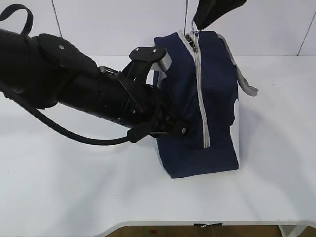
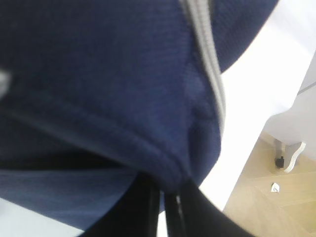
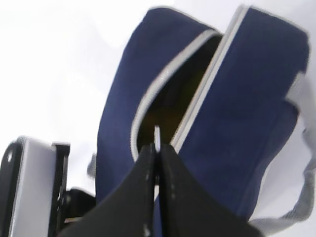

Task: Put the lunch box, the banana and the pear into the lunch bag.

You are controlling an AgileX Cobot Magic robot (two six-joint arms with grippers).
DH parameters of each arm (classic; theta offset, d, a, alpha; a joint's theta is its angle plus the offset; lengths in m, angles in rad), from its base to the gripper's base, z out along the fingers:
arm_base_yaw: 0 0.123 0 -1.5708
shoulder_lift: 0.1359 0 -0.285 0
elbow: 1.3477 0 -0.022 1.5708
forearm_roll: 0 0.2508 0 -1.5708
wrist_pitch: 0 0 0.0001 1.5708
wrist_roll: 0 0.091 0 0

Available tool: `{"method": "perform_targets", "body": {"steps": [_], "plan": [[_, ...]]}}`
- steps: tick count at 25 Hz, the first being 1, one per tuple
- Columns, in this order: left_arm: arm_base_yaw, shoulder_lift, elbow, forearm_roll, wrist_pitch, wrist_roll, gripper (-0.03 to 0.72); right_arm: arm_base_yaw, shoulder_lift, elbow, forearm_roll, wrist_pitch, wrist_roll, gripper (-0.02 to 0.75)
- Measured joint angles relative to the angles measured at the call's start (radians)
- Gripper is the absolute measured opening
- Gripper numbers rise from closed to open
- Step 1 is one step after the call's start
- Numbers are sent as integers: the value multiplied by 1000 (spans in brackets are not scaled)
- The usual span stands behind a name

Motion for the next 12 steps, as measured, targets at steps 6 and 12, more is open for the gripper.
{"method": "perform_targets", "body": {"steps": [6, 12], "plan": [[0, 0, 4, 5, 8, 0, -8, -42, 93, -117, -1, -10, 7, 6], [0, 0, 6, 7, 19, 0, -8, -63, 201, -251, -4, -19, 7, 6]]}}
